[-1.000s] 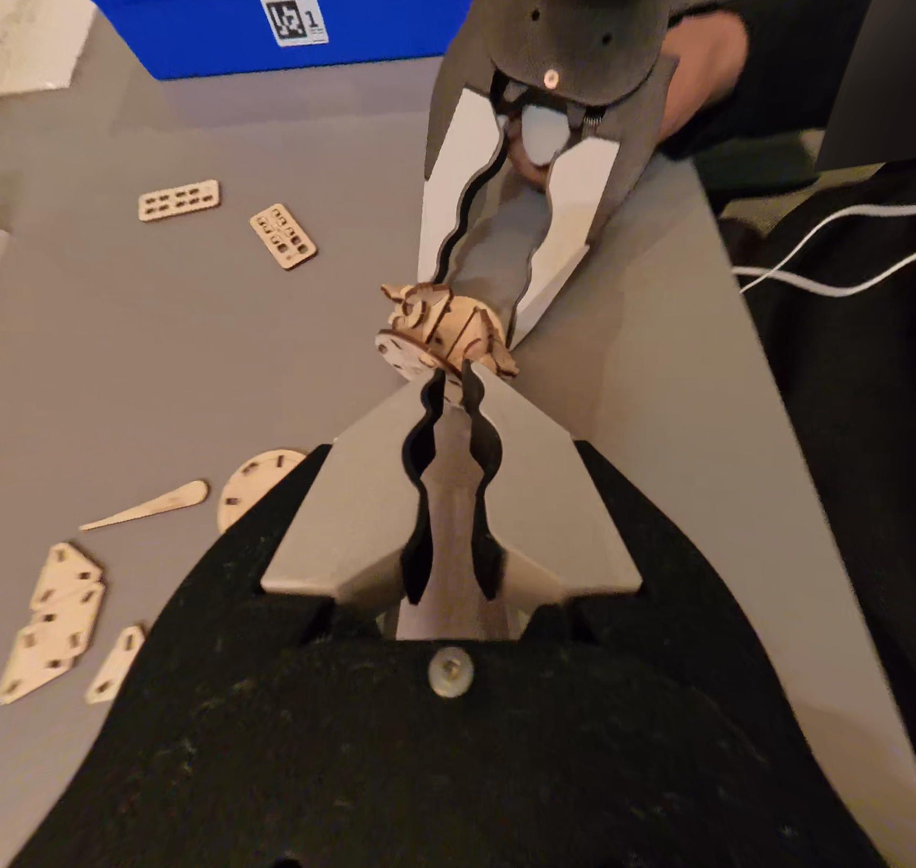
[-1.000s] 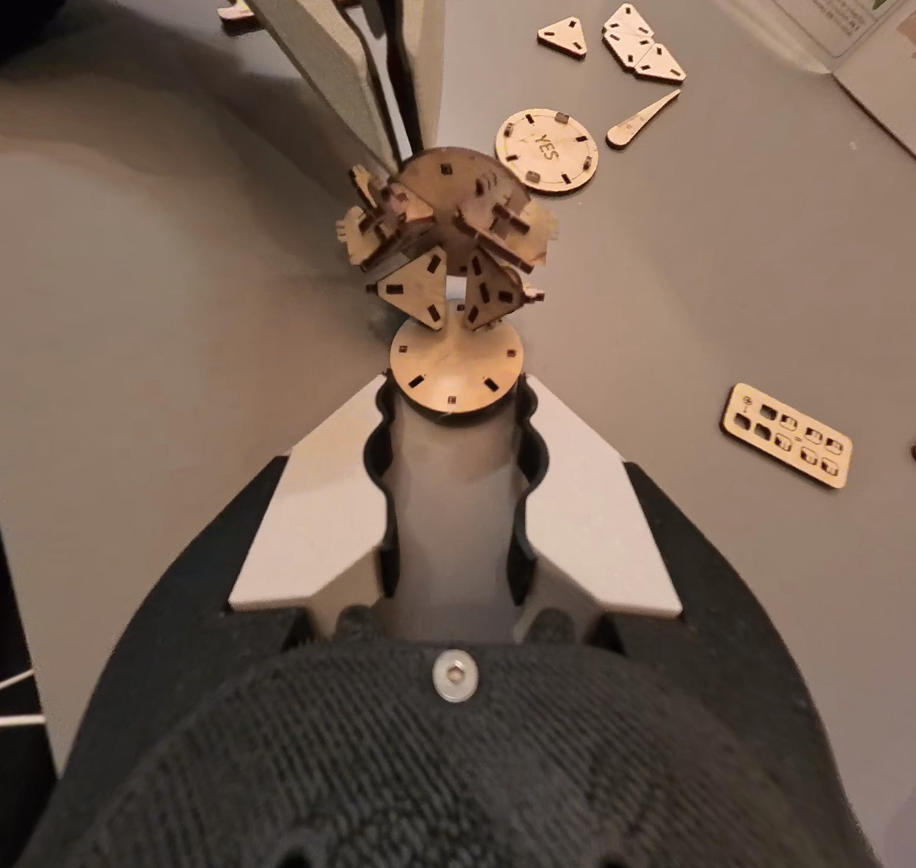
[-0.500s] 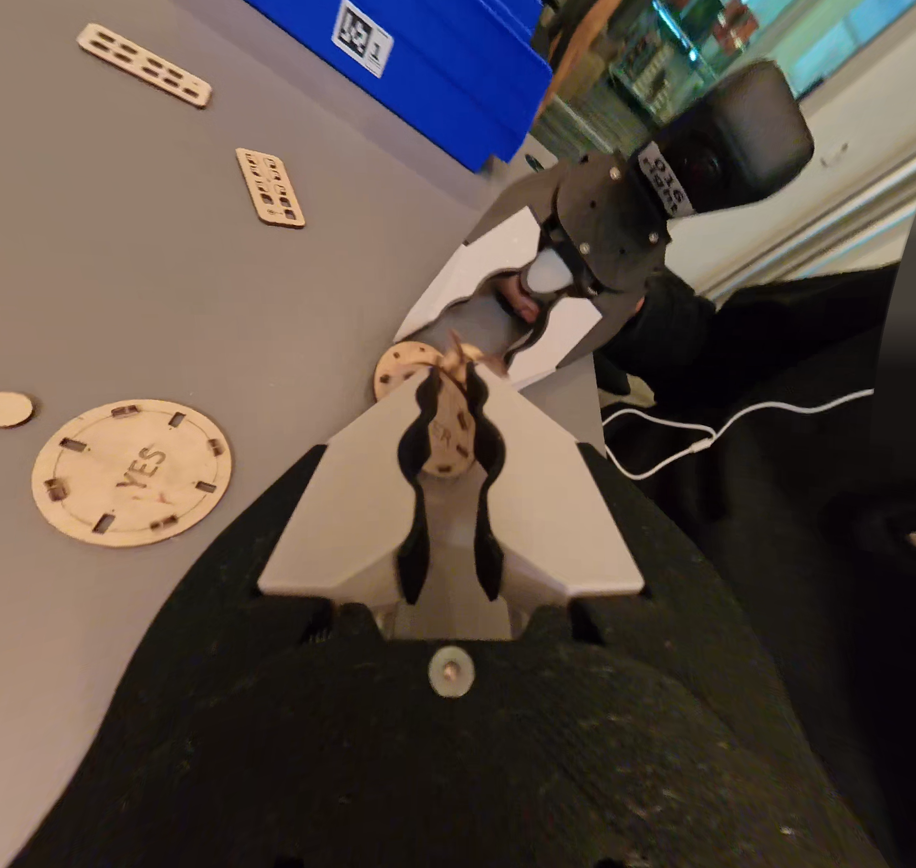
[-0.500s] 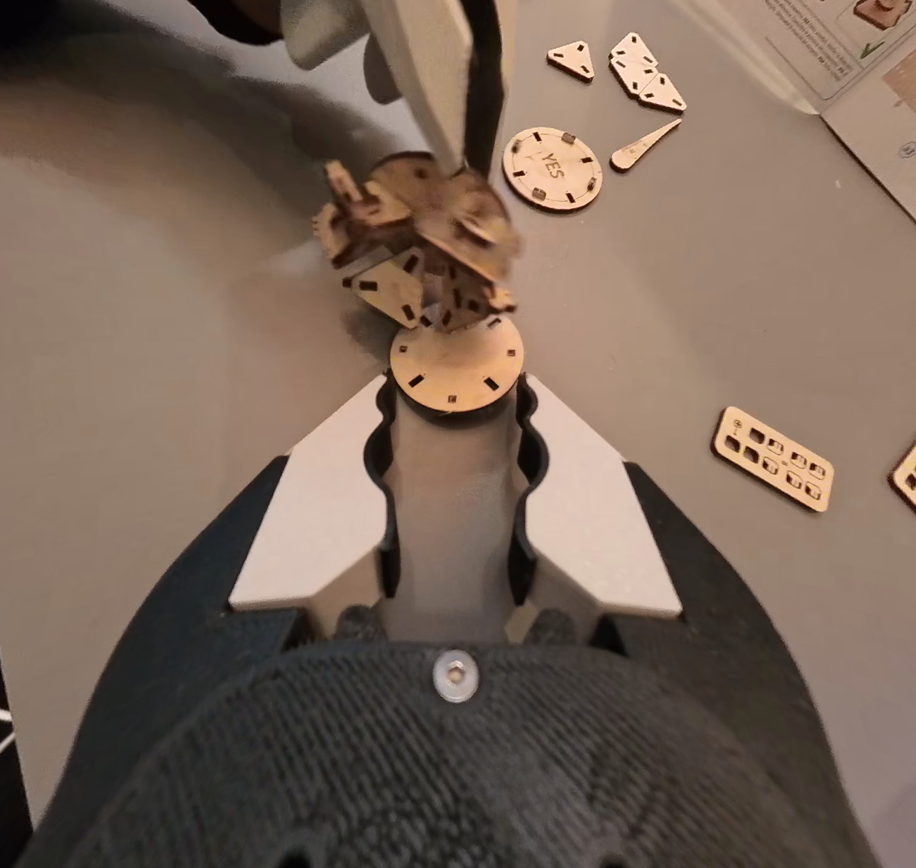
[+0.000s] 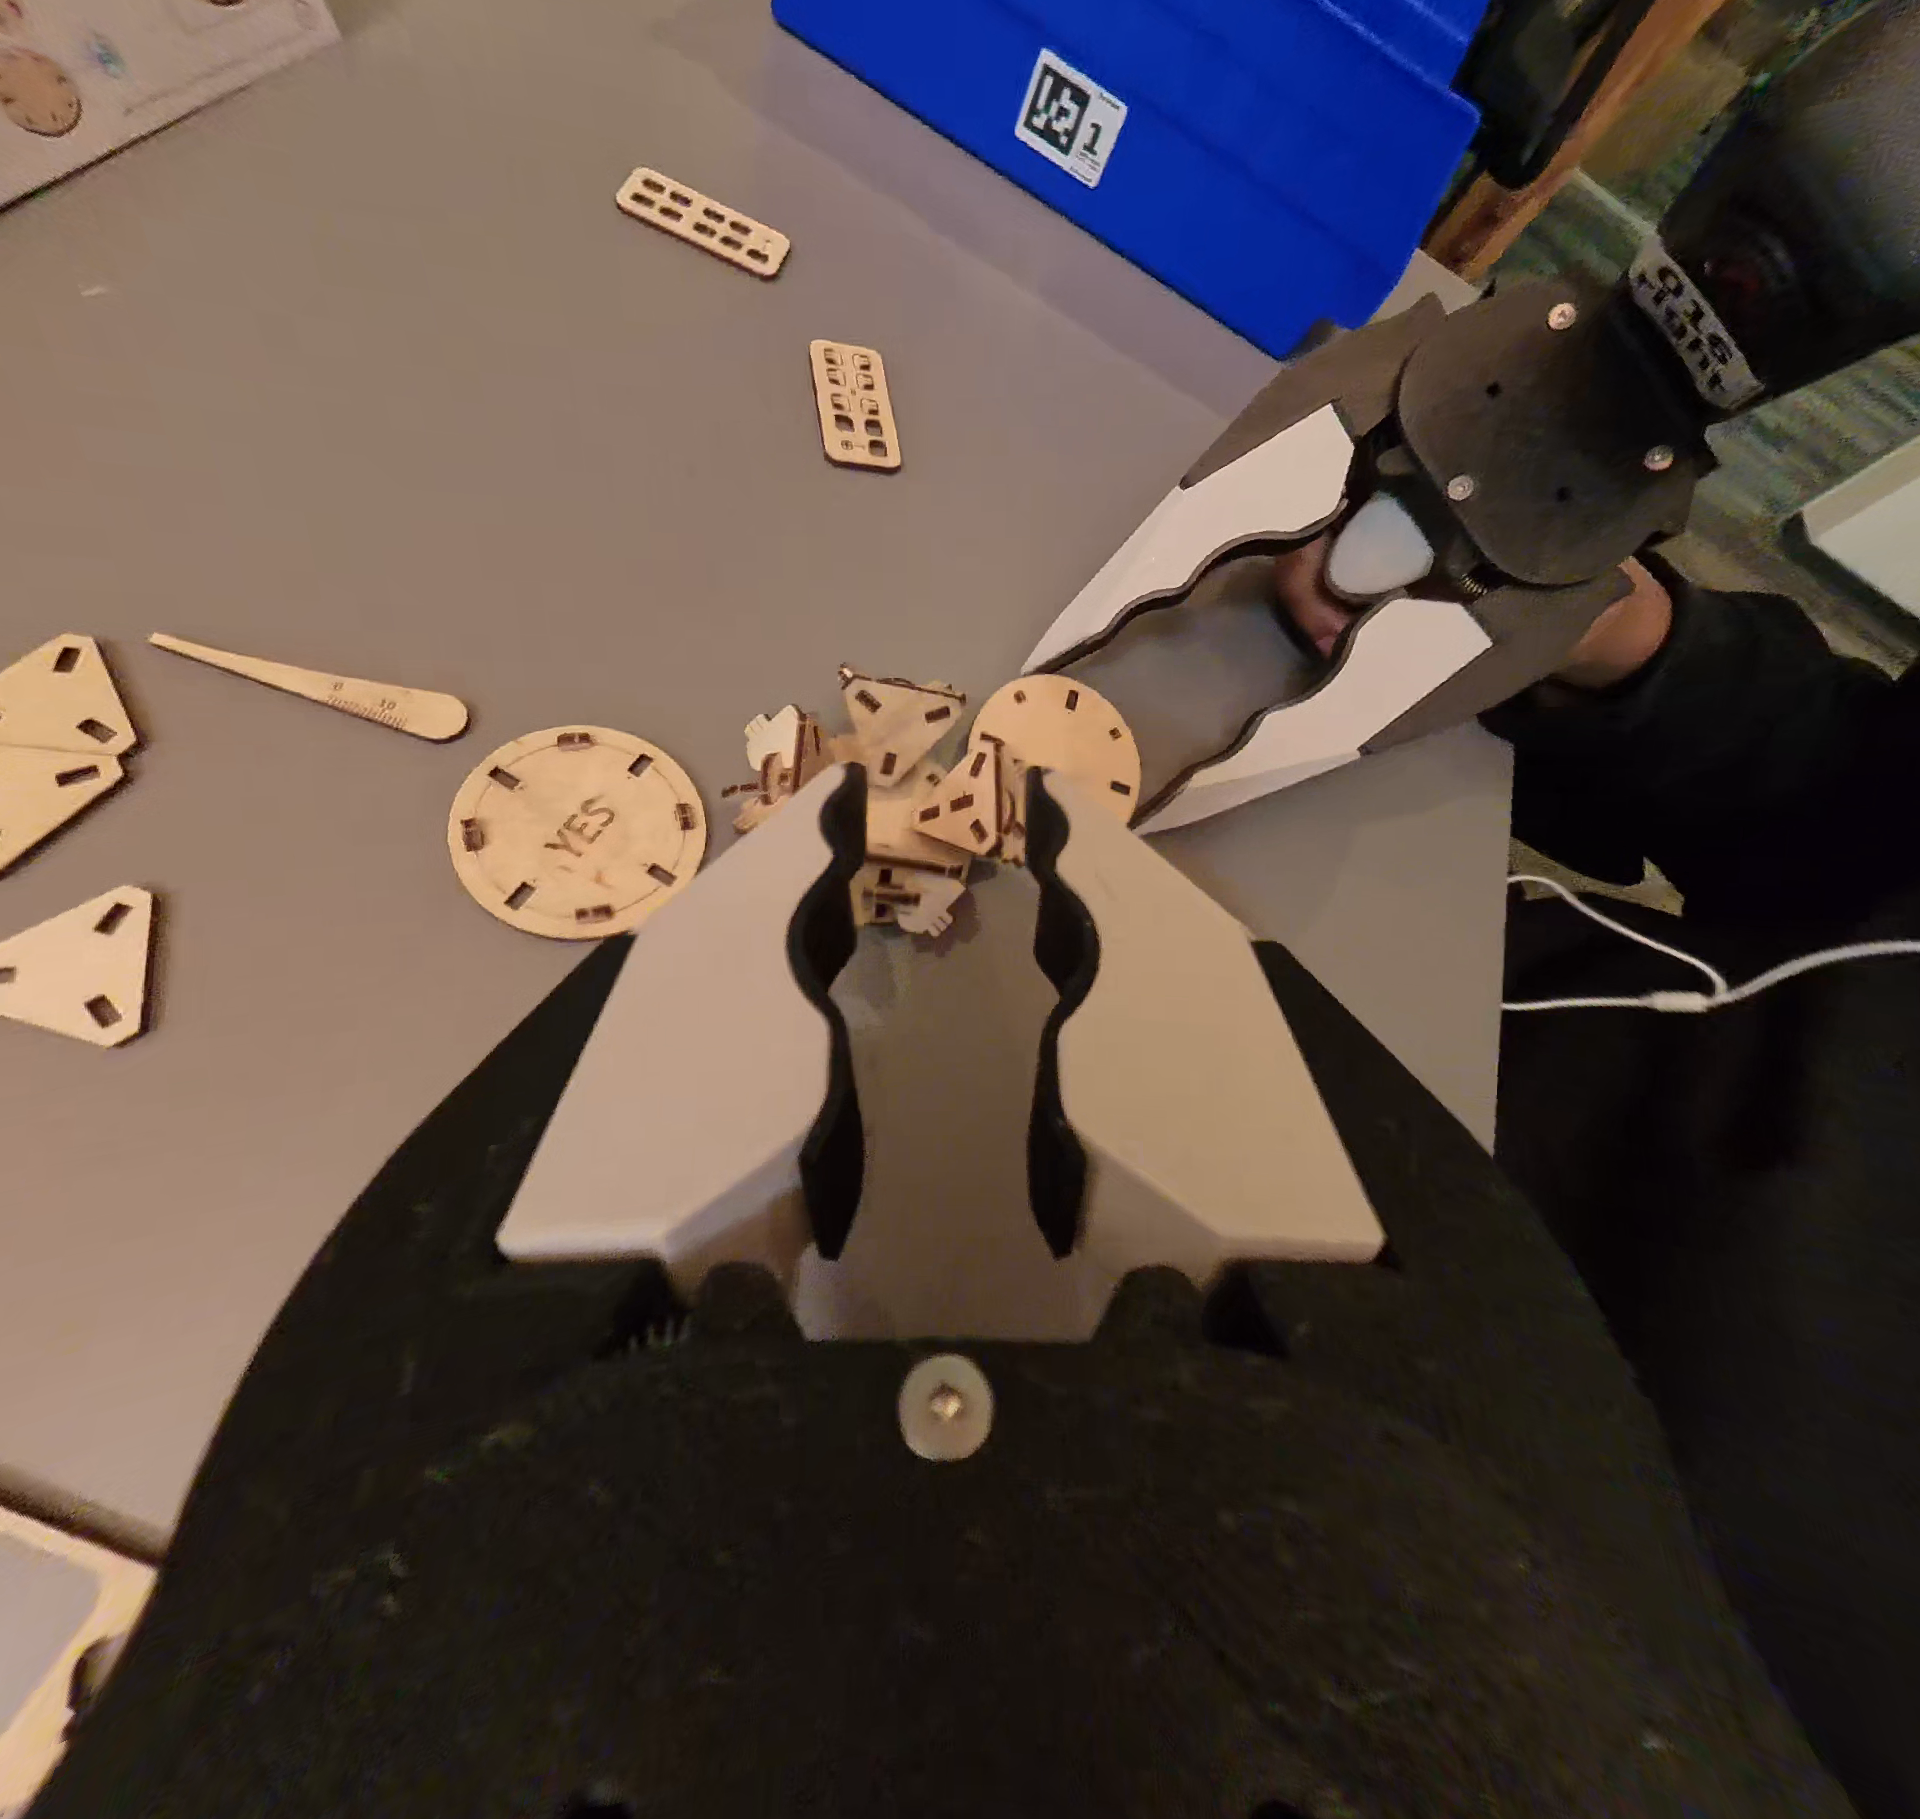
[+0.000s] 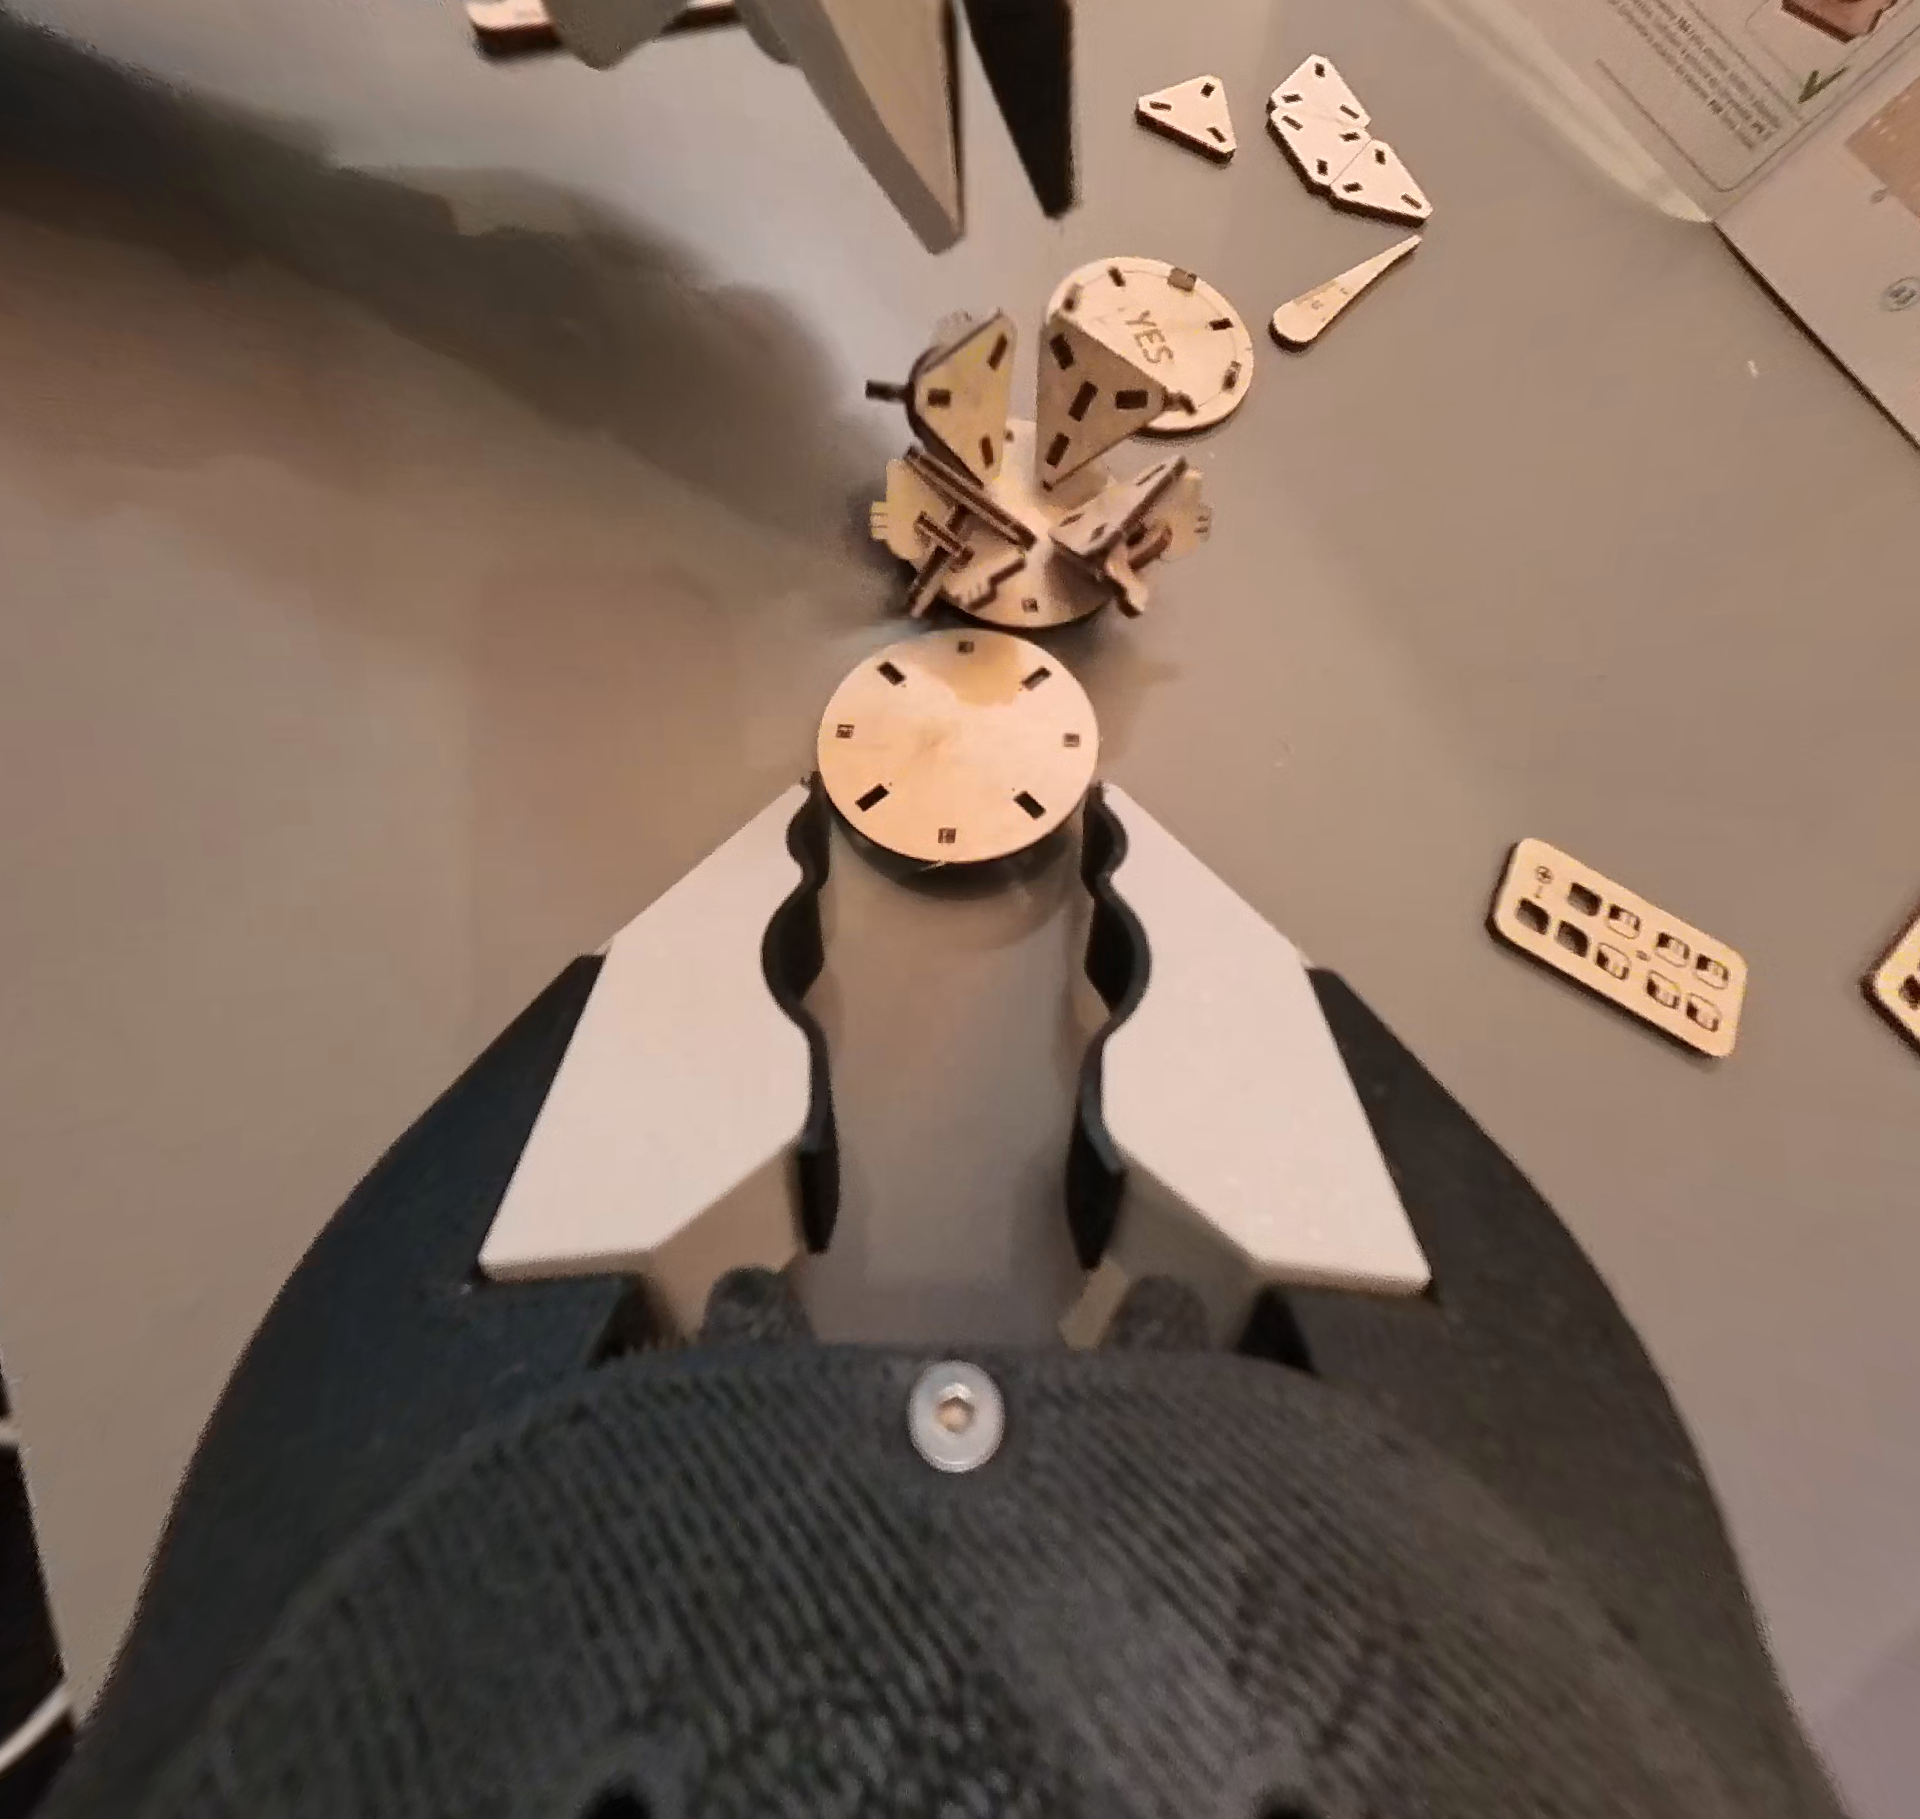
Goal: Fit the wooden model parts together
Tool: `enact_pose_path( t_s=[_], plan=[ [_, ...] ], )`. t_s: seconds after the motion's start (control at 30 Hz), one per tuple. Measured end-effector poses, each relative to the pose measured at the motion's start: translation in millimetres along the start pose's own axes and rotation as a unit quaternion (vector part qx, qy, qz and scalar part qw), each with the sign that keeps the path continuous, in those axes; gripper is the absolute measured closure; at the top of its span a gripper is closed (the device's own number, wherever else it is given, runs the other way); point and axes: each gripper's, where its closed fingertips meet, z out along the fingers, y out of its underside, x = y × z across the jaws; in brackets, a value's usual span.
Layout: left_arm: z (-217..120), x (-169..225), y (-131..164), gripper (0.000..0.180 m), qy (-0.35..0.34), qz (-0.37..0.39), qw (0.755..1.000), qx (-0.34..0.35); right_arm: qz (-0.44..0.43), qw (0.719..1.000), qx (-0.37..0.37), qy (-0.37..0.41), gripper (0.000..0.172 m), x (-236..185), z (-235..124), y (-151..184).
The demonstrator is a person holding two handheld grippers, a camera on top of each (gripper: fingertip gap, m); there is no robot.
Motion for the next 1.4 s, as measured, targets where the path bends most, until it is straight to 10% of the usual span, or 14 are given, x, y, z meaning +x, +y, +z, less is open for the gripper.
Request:
enact_pose_path(
  t_s=[0.33, 0.63, 1.4],
  plan=[
    [1, -14, -4, 0.14, -0.022, 0.011, 0.999, 0.021, 0.045, 0.999, 0.015, 0.001, 0.107, 32, -25, 7],
    [-13, -49, -64, 0.125, -0.115, 0.166, 0.979, 0.037, -0.103, 0.987, 0.12, 0.036, 0.112, 95, -18, -96],
    [1, -91, -7, 0.138, -0.08, 0.08, 0.994, 0.003, 0.013, 0.981, 0.151, -0.117, 0.121, 77, 22, -67]
  ],
)
